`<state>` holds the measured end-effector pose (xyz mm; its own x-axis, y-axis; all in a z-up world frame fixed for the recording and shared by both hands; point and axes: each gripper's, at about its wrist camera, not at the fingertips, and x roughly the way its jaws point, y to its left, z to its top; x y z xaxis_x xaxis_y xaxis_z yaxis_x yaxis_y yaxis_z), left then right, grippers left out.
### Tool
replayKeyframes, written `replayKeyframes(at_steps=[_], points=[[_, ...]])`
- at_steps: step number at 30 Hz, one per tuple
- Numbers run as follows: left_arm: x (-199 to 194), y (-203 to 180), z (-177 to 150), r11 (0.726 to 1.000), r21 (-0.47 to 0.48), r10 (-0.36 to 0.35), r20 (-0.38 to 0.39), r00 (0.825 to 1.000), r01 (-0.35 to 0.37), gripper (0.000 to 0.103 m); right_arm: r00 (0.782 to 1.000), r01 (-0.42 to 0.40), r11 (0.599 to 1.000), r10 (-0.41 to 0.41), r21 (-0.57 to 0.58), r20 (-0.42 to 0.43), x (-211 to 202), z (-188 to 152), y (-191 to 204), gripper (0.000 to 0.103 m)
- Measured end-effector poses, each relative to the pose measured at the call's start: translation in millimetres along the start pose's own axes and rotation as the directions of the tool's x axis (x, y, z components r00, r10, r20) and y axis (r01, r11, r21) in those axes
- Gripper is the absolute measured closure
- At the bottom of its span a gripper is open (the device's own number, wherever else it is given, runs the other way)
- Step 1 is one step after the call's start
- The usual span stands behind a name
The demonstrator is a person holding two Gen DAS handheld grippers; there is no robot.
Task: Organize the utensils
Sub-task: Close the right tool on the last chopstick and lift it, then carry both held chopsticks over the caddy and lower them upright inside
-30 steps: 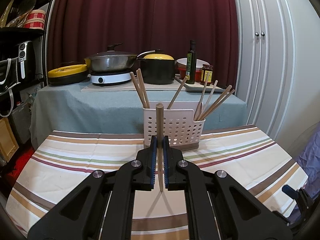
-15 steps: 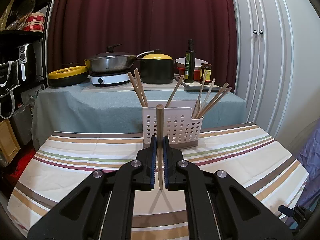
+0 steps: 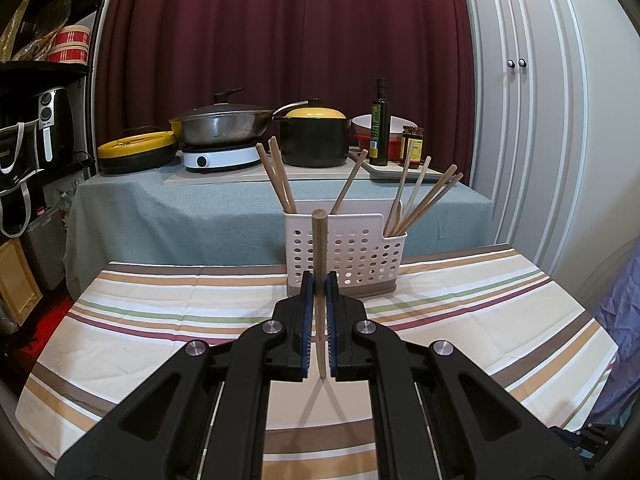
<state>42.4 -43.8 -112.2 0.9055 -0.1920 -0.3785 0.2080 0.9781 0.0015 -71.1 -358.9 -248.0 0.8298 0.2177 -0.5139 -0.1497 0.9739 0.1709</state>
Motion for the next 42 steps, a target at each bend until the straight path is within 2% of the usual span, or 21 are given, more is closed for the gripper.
replayKeyframes(at_steps=[4,10,16,31,42], points=[[0,1,1,1.0,0.0,-0.001,0.001,1.0,0.001,0.096,0.998,0.004,1.0,-0.004,0.006,0.068,-10,24,5,0.097],[0,4,6,1.0,-0.005,0.001,0.011,1.0,-0.001,0.096,0.983,-0.001,0.999,0.009,-0.041,0.185,-19,70,17,0.097],[1,11,10,1.0,-0.015,0.009,0.016,1.0,-0.008,0.096,0.969,0.003,0.998,0.012,-0.062,0.246,-11,106,24,0.097],[23,29,22,0.999,-0.039,0.017,-0.011,1.0,-0.018,0.096,0.971,-0.001,0.996,0.022,-0.088,0.237,47,180,46,0.097],[31,39,48,0.999,-0.027,0.035,0.015,0.999,-0.035,0.096,0.966,0.007,0.995,0.018,-0.096,0.258,67,220,55,0.097]])
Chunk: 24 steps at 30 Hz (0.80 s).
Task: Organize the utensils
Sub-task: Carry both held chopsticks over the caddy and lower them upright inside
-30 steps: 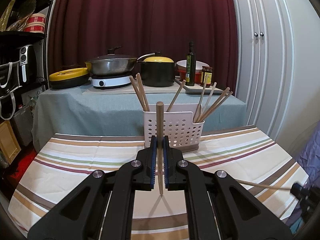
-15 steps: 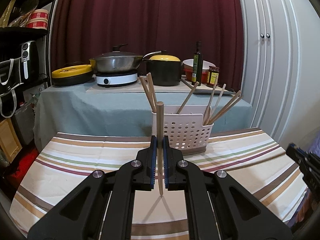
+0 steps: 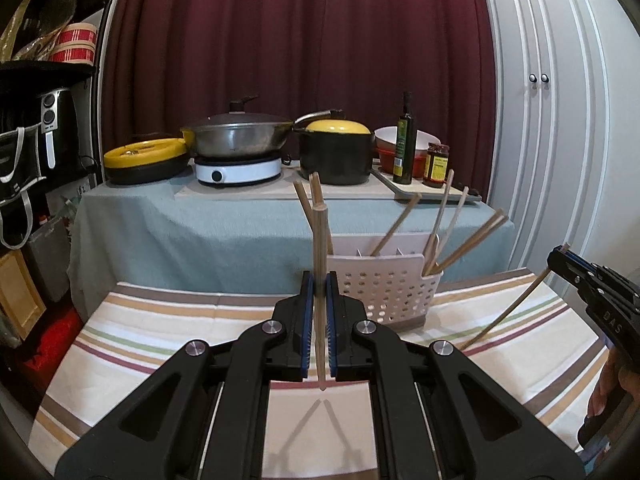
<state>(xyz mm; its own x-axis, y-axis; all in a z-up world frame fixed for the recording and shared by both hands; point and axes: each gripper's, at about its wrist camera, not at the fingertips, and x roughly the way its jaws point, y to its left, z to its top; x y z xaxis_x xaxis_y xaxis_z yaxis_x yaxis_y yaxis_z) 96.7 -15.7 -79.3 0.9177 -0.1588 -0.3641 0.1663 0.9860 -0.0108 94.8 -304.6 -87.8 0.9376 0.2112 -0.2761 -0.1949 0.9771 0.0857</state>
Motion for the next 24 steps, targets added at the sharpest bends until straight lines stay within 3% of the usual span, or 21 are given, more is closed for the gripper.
replayKeyframes(at_steps=[9,17,24], points=[[-10,-1,43,1.0,0.021,0.005,0.065,0.998,-0.006,0.096,0.999,-0.02,1.0,0.021,-0.021,0.032,0,40,6,0.097],[-21,-9,88,0.997,0.073,-0.006,0.129,0.992,-0.003,0.096,0.993,-0.027,0.997,0.035,-0.072,0.112,-5,90,12,0.097],[-19,-12,118,0.997,0.069,-0.039,0.151,0.988,0.029,0.096,0.987,-0.026,0.996,0.04,-0.088,0.159,6,122,13,0.097]])
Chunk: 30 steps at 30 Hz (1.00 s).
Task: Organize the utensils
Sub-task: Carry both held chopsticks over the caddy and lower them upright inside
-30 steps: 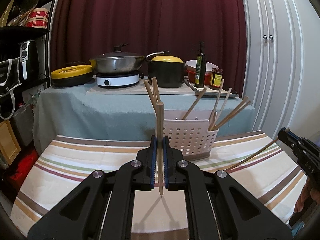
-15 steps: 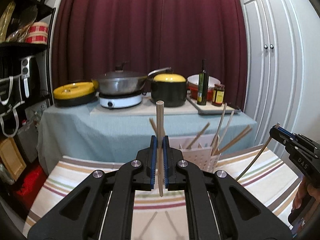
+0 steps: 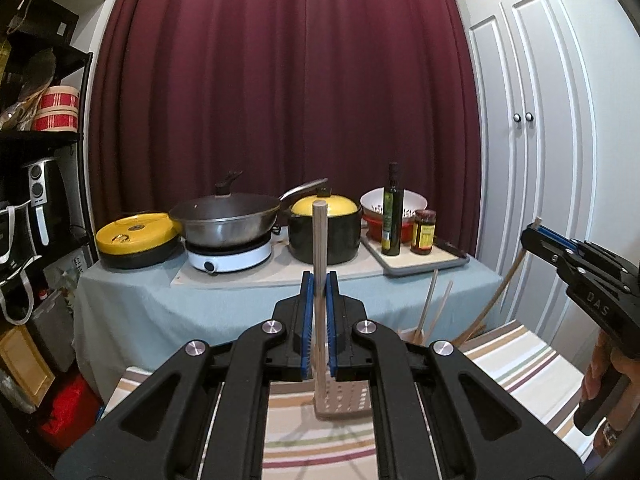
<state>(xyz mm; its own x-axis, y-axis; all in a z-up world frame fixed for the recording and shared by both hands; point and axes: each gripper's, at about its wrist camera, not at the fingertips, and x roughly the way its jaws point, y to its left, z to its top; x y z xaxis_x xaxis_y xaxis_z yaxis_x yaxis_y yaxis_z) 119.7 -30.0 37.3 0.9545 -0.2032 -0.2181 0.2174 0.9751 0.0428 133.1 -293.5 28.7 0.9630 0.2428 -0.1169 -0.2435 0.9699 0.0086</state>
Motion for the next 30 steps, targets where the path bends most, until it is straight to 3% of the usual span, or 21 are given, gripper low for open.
replayKeyframes(at_steps=[13,30], points=[[32,-12,40,1.0,0.014,-0.012,0.049,0.999,0.011,0.096,1.0,0.012,1.0,-0.012,-0.007,0.015,37,20,-7,0.097],[115,-12,-7,1.0,-0.019,0.005,-0.064,0.998,-0.007,0.096,0.992,0.017,1.0,-0.014,0.02,-0.123,99,-30,-17,0.097]])
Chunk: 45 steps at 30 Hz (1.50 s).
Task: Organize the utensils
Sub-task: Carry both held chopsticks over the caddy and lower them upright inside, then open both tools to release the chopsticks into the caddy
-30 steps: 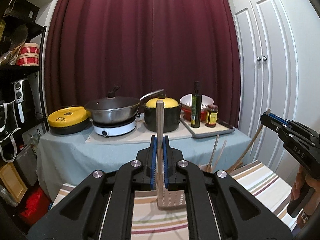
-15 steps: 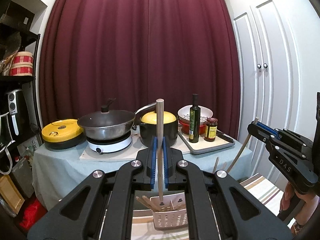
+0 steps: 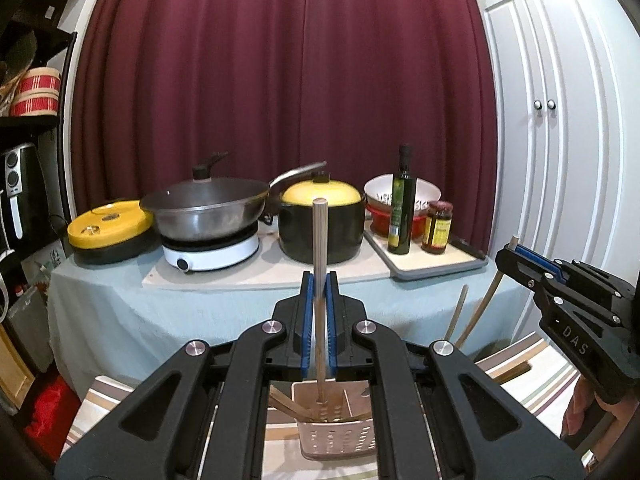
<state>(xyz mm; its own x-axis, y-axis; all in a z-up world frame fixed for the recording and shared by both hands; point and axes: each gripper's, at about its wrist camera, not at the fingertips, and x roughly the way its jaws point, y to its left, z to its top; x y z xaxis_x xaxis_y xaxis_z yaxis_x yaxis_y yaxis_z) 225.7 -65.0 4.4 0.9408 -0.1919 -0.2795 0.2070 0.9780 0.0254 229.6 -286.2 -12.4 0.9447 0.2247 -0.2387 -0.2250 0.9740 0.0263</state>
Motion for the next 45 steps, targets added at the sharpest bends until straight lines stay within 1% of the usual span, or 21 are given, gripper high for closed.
replayKeyframes(at_steps=[7,17,18,19,20,21,22,23,24,25,27,28,30,32,34,35,39,45], points=[[19,4,-16,1.0,-0.015,0.002,-0.043,0.999,-0.003,0.096,0.999,-0.003,1.0,0.003,-0.002,-0.038,16,-14,1,0.097],[29,6,-26,1.0,-0.021,-0.008,-0.077,0.997,0.006,0.096,0.997,-0.017,1.0,0.017,0.004,-0.079,27,-23,4,0.097],[31,5,-27,1.0,-0.022,-0.012,-0.085,0.996,0.011,0.096,0.997,-0.017,1.0,0.017,0.004,-0.078,27,-24,4,0.096],[32,6,-28,1.0,-0.024,-0.019,-0.095,0.995,0.017,0.096,0.997,-0.015,1.0,0.016,0.003,-0.07,26,-25,5,0.09],[33,6,-29,0.999,-0.031,-0.022,-0.094,0.995,0.019,0.094,0.998,-0.015,1.0,0.015,0.004,-0.065,24,-24,6,0.084],[33,7,-29,0.999,-0.032,-0.021,-0.094,0.995,0.018,0.083,0.998,-0.014,1.0,0.014,0.006,-0.058,23,-24,6,0.065],[32,6,-29,0.999,-0.031,-0.02,-0.092,0.996,0.018,0.073,0.999,-0.003,1.0,0.004,0.006,-0.039,19,-22,6,0.05],[29,6,-28,0.999,-0.034,-0.016,-0.078,0.997,0.013,0.049,1.0,0.007,1.0,-0.007,0.004,-0.02,14,-20,7,0.047],[27,6,-27,0.999,-0.037,-0.013,-0.065,0.998,0.01,0.039,1.0,0.008,1.0,-0.008,0.002,-0.009,10,-19,7,0.045],[21,5,-25,0.999,-0.033,-0.014,-0.046,0.999,0.013,0.039,1.0,0.012,1.0,-0.012,-0.001,0.002,5,-16,8,0.042],[15,1,-21,1.0,-0.014,-0.016,-0.036,0.999,0.015,0.035,1.0,0.025,1.0,-0.025,0.0,0.017,-3,-12,9,0.035],[12,-1,-20,1.0,-0.007,-0.012,-0.03,0.999,0.012,0.033,0.999,0.027,1.0,-0.028,0.004,0.026,-9,-11,10,0.034],[0,-4,-18,1.0,0.004,-0.005,-0.008,1.0,0.005,0.021,0.999,0.043,0.999,-0.043,0.01,0.028,-16,-9,10,0.031],[-13,-6,-18,1.0,0.007,0.006,0.011,1.0,-0.006,0.019,0.997,0.068,0.998,-0.068,0.016,0.026,-27,-8,10,0.028],[-24,-6,-20,1.0,0.002,0.014,0.011,1.0,-0.014,0.014,0.995,0.096,0.995,-0.097,0.033,0.019,-36,-10,9,0.024],[-32,-6,-22,1.0,-0.005,0.02,0.011,1.0,-0.02,0.011,0.994,0.103,0.994,-0.104,0.044,0.013,-42,-12,9,0.023],[-59,-7,-36,0.999,-0.01,0.044,0.009,0.999,-0.044,0.006,0.99,0.138,0.988,-0.138,0.073,-0.015,-65,-25,9,0.019],[-96,-8,-64,0.996,-0.006,0.092,-0.018,0.996,-0.093,0.004,0.984,0.175,0.981,-0.171,0.079,-0.052,-96,-42,15,0.019]])
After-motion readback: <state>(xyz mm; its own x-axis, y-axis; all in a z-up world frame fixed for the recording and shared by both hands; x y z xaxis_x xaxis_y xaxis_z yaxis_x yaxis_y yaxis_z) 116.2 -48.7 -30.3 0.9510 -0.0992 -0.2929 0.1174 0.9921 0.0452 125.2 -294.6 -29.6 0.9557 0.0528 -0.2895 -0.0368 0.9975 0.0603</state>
